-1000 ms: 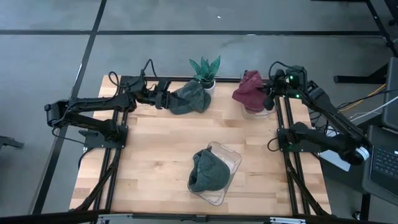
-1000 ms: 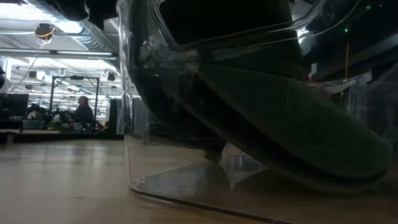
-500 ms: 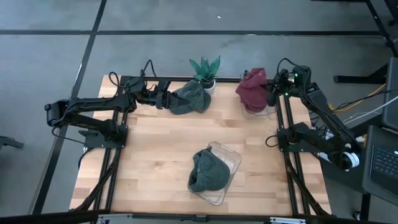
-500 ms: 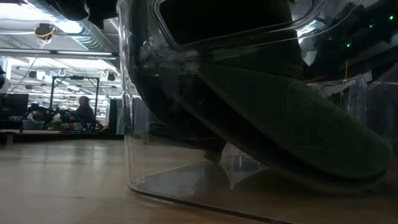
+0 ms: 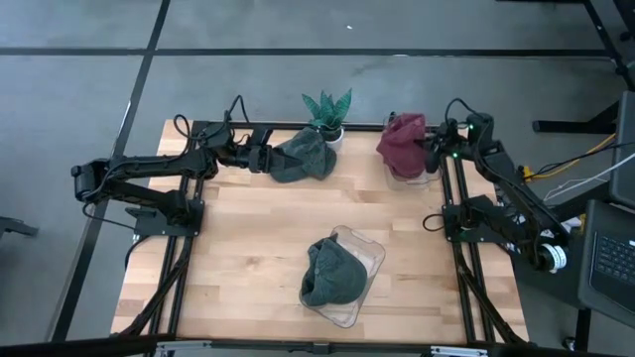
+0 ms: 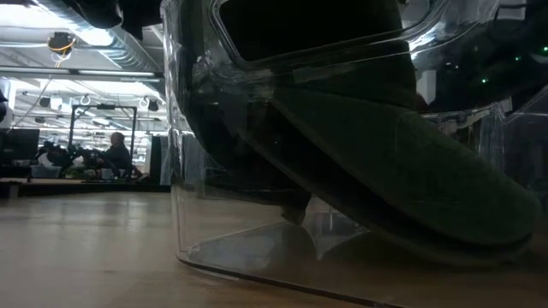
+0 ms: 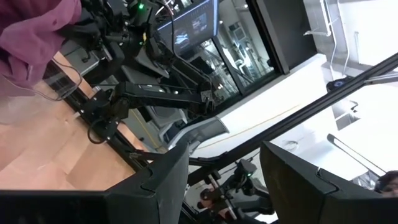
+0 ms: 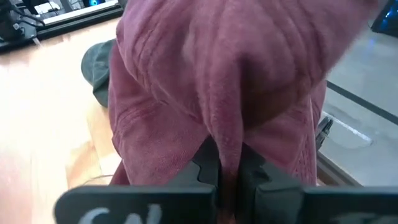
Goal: Pick & Place hat
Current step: Put the red cap into the top transparent bin
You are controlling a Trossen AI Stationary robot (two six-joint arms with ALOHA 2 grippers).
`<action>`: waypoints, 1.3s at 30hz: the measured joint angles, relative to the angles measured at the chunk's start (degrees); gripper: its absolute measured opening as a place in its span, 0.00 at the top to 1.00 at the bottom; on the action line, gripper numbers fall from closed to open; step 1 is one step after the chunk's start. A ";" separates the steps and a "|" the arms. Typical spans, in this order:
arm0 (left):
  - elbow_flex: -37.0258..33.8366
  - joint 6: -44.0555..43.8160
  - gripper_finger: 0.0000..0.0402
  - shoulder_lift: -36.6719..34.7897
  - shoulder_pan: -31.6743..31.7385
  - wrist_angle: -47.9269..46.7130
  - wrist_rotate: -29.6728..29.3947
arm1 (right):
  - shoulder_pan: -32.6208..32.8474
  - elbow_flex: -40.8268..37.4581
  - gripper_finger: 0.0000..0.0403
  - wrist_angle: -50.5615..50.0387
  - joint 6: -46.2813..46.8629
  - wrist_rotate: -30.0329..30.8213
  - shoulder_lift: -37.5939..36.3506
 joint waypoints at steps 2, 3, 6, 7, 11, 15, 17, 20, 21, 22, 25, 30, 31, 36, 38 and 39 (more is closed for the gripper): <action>0.00 -0.31 0.52 0.00 0.00 0.00 0.00 | 0.00 -1.00 0.96 1.18 0.31 0.02 0.00; 0.00 -0.34 0.52 0.00 0.00 0.00 -0.01 | 0.00 -1.30 0.96 2.04 0.72 0.08 0.02; 0.00 -0.37 0.52 0.00 0.00 0.00 0.00 | 0.00 -1.39 0.96 2.42 1.71 0.17 0.02; 0.00 -0.37 0.52 0.00 0.00 0.00 0.01 | 0.00 -1.39 0.96 2.30 2.48 0.17 0.02; 0.00 -0.34 0.52 0.00 0.00 0.00 0.01 | 0.00 -1.39 0.96 0.63 4.88 0.36 0.02; 0.00 -0.29 0.52 0.00 0.00 0.00 0.01 | 0.02 -1.39 0.96 -0.71 4.11 0.96 0.02; 0.00 -0.28 0.52 0.00 0.00 0.00 0.01 | 0.04 -1.39 0.96 -0.71 4.17 0.98 0.02; 0.00 -0.29 0.52 0.00 0.00 0.00 0.11 | 0.46 -1.39 0.96 -0.71 4.26 1.75 0.02; 0.00 -0.31 0.52 0.00 0.00 0.00 0.18 | 0.91 -1.39 0.96 -0.73 4.28 2.49 0.02; 0.00 -0.30 0.52 0.00 0.00 0.02 0.21 | 1.43 -1.39 0.96 -0.74 4.28 3.35 0.10; 0.00 -0.30 0.52 0.00 0.00 0.00 0.25 | 3.17 -1.39 0.96 -0.80 4.26 6.60 0.70; 0.00 -0.32 0.52 0.00 0.00 0.00 0.42 | 5.08 -1.39 0.96 -2.36 3.29 9.94 1.40; 0.00 -0.32 0.52 0.00 0.00 0.00 0.43 | 5.19 -1.39 0.96 -3.41 2.02 10.23 1.40; 0.00 -0.28 0.52 0.00 0.00 0.00 0.45 | 5.75 -1.39 0.94 -7.09 -4.45 11.70 1.40; 0.00 -0.28 0.52 0.00 0.00 0.00 0.47 | 5.75 -1.39 0.93 -7.18 -5.03 11.78 1.49; 0.00 -0.28 0.52 0.00 0.00 0.00 0.47 | 5.75 -1.39 0.92 -7.18 -5.05 11.80 1.53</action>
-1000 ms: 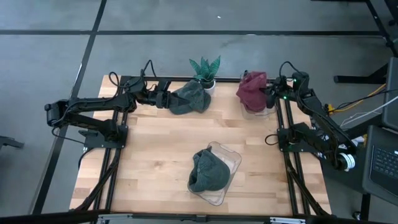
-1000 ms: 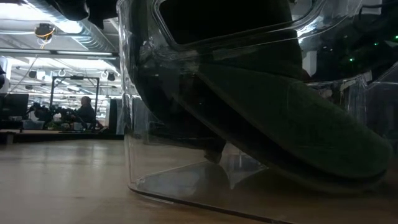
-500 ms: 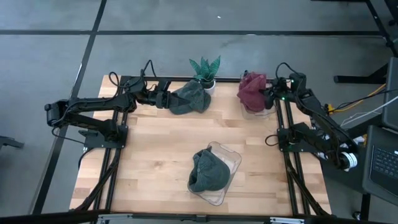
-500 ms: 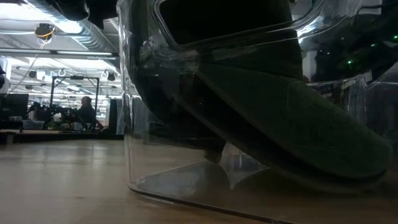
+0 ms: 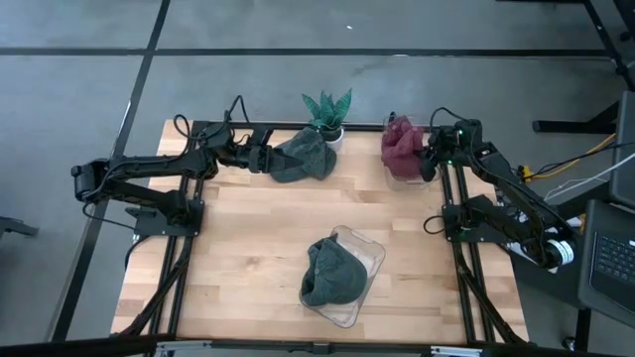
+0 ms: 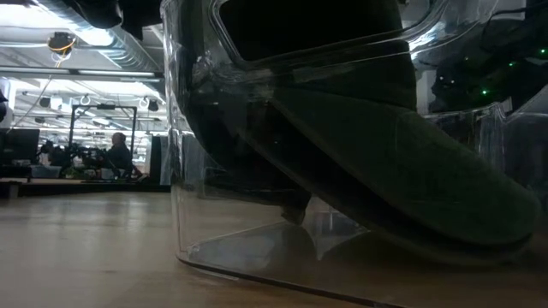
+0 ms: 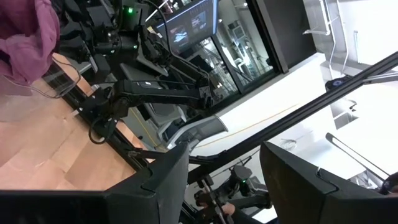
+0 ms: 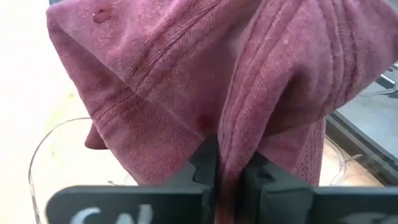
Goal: Pick & Place hat
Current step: Put the red cap into the top transparent bin
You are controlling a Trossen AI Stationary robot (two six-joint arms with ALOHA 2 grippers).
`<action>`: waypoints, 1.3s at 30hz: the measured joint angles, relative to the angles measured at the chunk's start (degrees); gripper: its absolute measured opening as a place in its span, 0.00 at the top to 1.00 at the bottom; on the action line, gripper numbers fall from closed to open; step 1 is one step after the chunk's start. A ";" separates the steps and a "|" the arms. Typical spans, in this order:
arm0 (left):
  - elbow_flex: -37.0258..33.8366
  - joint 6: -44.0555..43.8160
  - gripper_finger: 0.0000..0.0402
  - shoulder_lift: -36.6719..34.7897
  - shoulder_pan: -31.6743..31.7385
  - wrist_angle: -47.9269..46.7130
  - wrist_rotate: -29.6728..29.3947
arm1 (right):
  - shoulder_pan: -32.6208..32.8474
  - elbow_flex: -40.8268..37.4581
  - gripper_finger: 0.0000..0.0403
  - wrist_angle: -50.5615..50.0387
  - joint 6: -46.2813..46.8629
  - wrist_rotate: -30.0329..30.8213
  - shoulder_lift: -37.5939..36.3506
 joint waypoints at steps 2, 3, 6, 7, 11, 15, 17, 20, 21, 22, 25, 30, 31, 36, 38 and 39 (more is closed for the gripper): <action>0.00 0.04 0.52 0.00 0.00 0.00 0.00 | 0.00 0.00 0.91 -0.02 -0.13 0.02 0.00; 0.00 0.04 0.52 0.00 0.00 0.00 0.00 | 0.00 0.00 0.89 -0.05 -0.17 0.05 0.00; 0.00 0.07 0.52 0.00 0.00 0.00 0.00 | 0.00 0.00 0.85 -0.06 -0.12 0.02 0.00; 0.00 0.07 0.52 0.00 0.00 0.00 0.00 | 0.00 0.00 0.84 -0.02 0.11 0.02 0.00; 0.00 0.07 0.52 0.00 0.00 0.00 0.00 | 0.00 0.00 0.74 0.55 1.72 -0.36 0.00; 0.00 0.09 0.52 0.00 0.00 0.00 0.00 | 0.00 0.03 0.61 1.90 4.65 -0.60 0.00; 0.00 0.09 0.52 0.00 0.00 0.00 0.00 | 0.00 0.79 0.54 1.60 6.88 -0.85 0.03; 0.00 0.06 0.52 0.00 0.00 0.00 0.00 | 0.00 2.56 0.46 1.86 11.34 -0.85 0.03; 0.00 0.02 0.52 0.00 0.00 0.00 0.00 | 0.00 3.09 0.43 1.82 12.37 -0.83 0.03; 0.00 -0.15 0.52 0.00 0.00 0.00 0.00 | 0.00 3.63 0.41 1.72 12.82 -0.82 0.03; 0.00 -1.48 0.52 0.00 0.00 0.00 0.00 | 0.00 6.29 0.37 -0.36 12.74 -0.49 0.03; 0.00 -2.51 0.52 0.00 -0.33 0.00 -0.02 | 0.00 10.57 0.36 -6.76 13.60 -0.89 0.03; 0.00 -2.51 0.52 0.00 -0.49 0.00 -0.02 | 0.00 11.36 0.36 -7.60 14.67 -1.09 0.03; 0.00 -2.49 0.52 0.00 -1.62 0.00 -0.14 | 0.00 15.62 0.36 -10.78 20.53 -1.74 0.03; 0.00 -2.49 0.52 0.00 -2.06 0.00 -0.17 | 0.00 17.65 0.36 -11.31 22.79 -1.89 0.03; 0.00 -2.49 0.52 0.00 -2.25 0.00 -0.20 | 0.00 18.69 0.36 -11.41 23.95 -2.25 0.03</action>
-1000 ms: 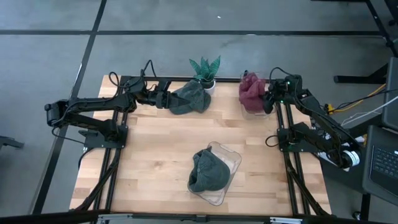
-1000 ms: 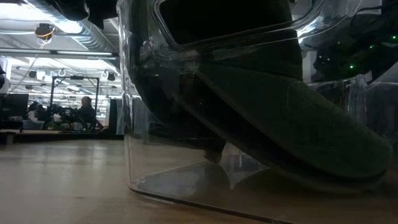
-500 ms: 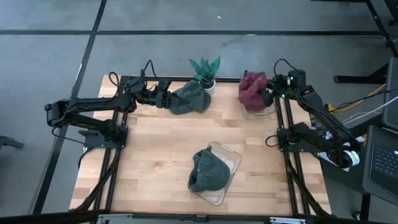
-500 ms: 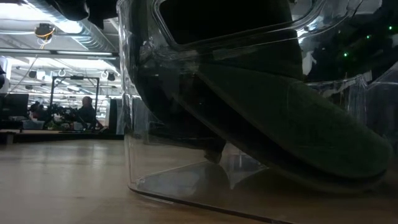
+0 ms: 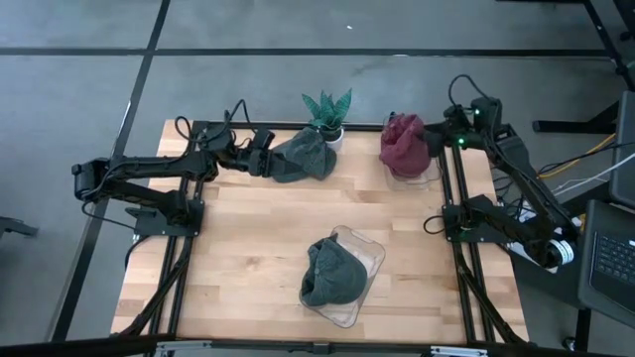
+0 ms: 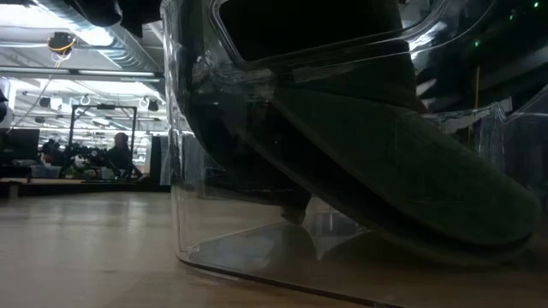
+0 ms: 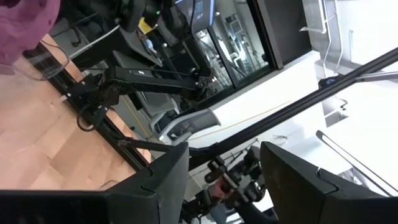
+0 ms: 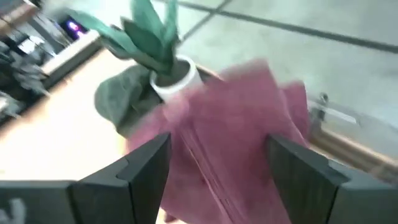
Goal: Pick & Place hat
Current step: Put the red cap into the top transparent bin, then put the gray cap into the bottom middle transparent bin
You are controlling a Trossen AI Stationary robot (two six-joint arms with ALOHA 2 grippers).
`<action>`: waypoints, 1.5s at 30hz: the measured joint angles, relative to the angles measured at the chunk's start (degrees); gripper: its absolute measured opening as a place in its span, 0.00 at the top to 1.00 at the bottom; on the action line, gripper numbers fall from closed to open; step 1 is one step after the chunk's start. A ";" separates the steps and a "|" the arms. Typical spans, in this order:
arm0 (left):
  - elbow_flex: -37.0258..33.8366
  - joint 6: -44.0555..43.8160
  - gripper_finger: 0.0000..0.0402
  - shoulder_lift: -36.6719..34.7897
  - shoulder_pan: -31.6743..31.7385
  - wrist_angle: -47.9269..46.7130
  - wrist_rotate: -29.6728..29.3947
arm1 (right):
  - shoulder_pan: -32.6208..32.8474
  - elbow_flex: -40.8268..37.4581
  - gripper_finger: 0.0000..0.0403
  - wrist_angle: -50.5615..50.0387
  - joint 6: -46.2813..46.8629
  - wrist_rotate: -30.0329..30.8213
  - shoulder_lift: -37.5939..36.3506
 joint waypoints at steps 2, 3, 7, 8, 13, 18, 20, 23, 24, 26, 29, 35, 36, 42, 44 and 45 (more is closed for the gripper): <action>0.00 0.00 0.52 0.00 -0.27 0.00 -0.31 | 0.00 2.17 0.36 0.03 1.27 -1.89 0.00; 0.00 0.00 0.52 0.00 -0.33 0.00 -0.33 | 0.00 3.31 0.36 0.04 1.67 -3.10 0.00; 0.00 0.88 0.52 0.00 -1.06 0.02 -0.40 | 0.38 7.87 0.36 0.04 2.05 -5.47 -0.02; 0.00 1.31 0.52 0.00 -1.24 0.01 -0.35 | 0.80 8.89 0.36 0.04 2.08 -5.60 -0.02; 0.00 3.56 0.52 0.00 -2.49 0.02 -0.42 | 4.28 12.46 0.36 0.06 3.09 -5.95 -0.02; 0.00 4.07 0.52 0.08 -3.33 -0.01 -0.42 | 9.25 12.87 0.36 -0.01 11.21 -7.21 0.00; -0.02 4.89 0.52 0.27 -3.53 -0.13 -0.48 | 11.39 12.87 0.36 -0.03 13.80 -8.21 0.04; -0.02 7.92 0.52 0.28 -4.00 0.09 -2.54 | 15.23 12.87 0.36 -0.03 16.10 -8.92 0.27; -0.02 8.46 0.52 0.28 -4.15 0.06 -3.97 | 16.61 12.87 0.36 -0.03 16.77 -8.91 0.36; -0.02 9.33 0.52 0.28 -4.16 0.15 -5.92 | 19.21 12.87 0.36 -0.03 17.10 -8.87 0.65; -0.02 12.71 0.52 0.28 -4.11 0.35 -6.51 | 23.24 12.87 0.36 -0.02 17.54 -8.20 1.37; -0.02 19.70 0.52 0.28 -4.11 -0.44 -6.50 | 31.11 12.87 0.36 0.00 18.19 -3.76 4.11; -0.02 20.71 0.52 0.28 -4.02 -0.42 -6.51 | 32.29 12.87 0.36 0.00 18.27 -3.76 4.75; -0.02 26.56 0.52 0.26 -3.87 -0.97 -6.29 | 40.20 12.87 0.36 0.02 19.69 -3.76 8.81; -0.02 28.30 0.52 0.24 -3.85 -2.76 -5.33 | 42.56 12.87 0.36 0.04 20.31 -3.78 10.38; -0.02 29.14 0.52 0.24 -3.85 -3.86 -4.75 | 43.69 12.87 0.36 0.03 20.35 -3.76 11.17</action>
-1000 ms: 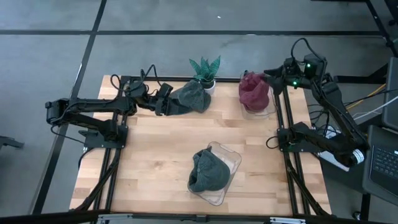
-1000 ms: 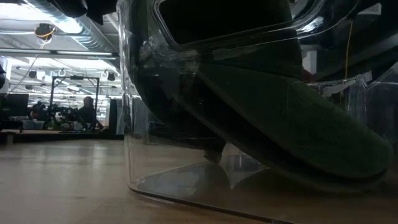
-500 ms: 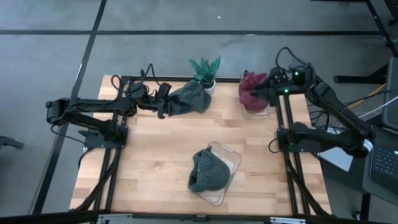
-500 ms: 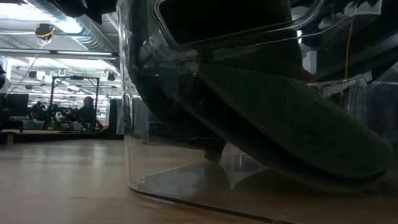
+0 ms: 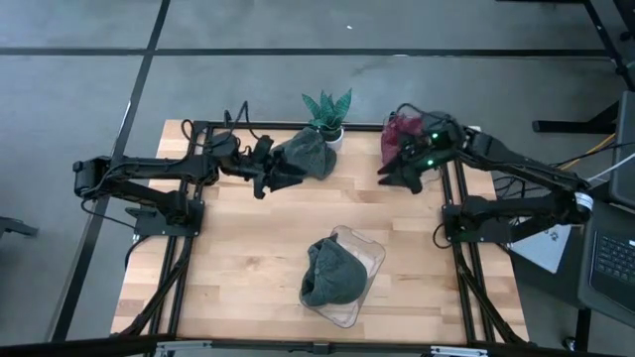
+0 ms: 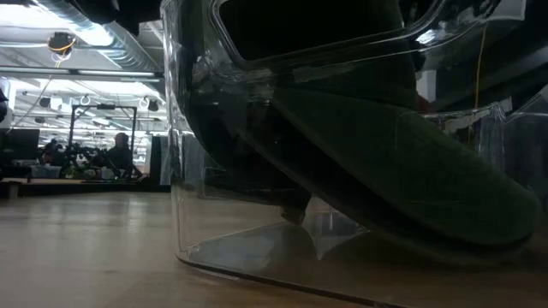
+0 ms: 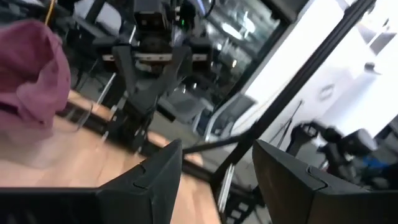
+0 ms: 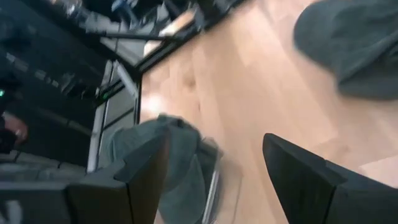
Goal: Pick & Place hat
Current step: Put the gray cap into the bottom middle transparent bin
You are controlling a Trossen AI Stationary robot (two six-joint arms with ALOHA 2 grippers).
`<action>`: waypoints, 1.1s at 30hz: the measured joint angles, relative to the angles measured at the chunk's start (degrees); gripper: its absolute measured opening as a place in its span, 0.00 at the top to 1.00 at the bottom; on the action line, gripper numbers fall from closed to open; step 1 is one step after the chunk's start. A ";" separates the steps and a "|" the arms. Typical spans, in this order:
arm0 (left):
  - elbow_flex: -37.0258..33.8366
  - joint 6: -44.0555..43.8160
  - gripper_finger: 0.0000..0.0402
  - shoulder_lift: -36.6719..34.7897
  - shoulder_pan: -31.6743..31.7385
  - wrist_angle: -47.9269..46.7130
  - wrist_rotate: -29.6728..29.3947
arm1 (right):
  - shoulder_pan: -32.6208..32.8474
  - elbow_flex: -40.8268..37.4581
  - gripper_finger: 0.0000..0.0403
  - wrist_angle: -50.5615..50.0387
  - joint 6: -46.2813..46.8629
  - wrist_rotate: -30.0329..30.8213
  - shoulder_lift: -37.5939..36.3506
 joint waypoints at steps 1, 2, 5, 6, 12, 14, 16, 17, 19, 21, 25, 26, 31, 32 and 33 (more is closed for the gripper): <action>0.00 0.81 0.52 0.00 0.00 -1.21 0.38 | 1.17 0.00 0.36 0.03 0.03 0.00 0.83; 0.00 1.61 0.52 0.00 0.00 -2.54 0.75 | 2.27 -0.01 0.36 0.25 0.30 0.06 1.62; 0.00 4.22 0.52 0.00 0.00 -6.49 1.64 | 5.38 -0.02 0.36 2.13 2.24 1.86 3.79; 0.00 5.27 0.52 0.00 0.00 -7.75 1.75 | 6.35 -0.02 0.36 2.56 2.39 2.44 4.36; 0.00 9.10 0.52 0.00 0.00 -11.85 1.79 | 9.92 -0.04 0.36 4.68 1.40 7.09 6.21; 0.00 9.31 0.52 0.00 0.00 -12.66 2.75 | 10.47 -0.04 0.36 4.76 0.86 9.02 6.21; 0.66 9.35 0.52 -0.02 0.00 -15.11 3.89 | 10.78 -0.04 0.36 4.81 0.58 10.66 6.19; 1.48 9.48 0.52 -0.02 0.00 -17.21 4.02 | 10.80 -0.04 0.36 4.76 0.11 11.06 6.19; 3.62 10.34 0.52 -0.02 0.00 -21.64 4.08 | 10.80 -0.04 0.36 4.75 -1.98 11.17 6.19; 6.04 10.91 0.52 -0.02 0.00 -25.76 4.09 | 10.80 -0.04 0.36 4.73 -4.65 11.46 6.19; 10.89 11.00 0.52 -0.09 -0.23 -32.16 1.86 | 10.80 -0.04 0.36 4.22 -9.93 13.56 6.19; 11.85 11.20 0.52 -0.09 -0.26 -34.20 0.75 | 10.80 -0.04 0.36 4.09 -11.08 13.61 6.19; 15.48 11.58 0.52 -0.09 -0.22 -43.95 -6.50 | 10.79 -0.04 0.36 2.95 -17.08 13.73 6.19; 15.84 10.81 0.52 -0.07 -0.22 -45.79 -7.86 | 10.80 -0.04 0.36 2.73 -18.58 13.98 6.19; 16.12 9.86 0.52 -0.07 -0.22 -47.22 -9.02 | 10.80 -0.04 0.36 2.60 -19.75 14.60 6.19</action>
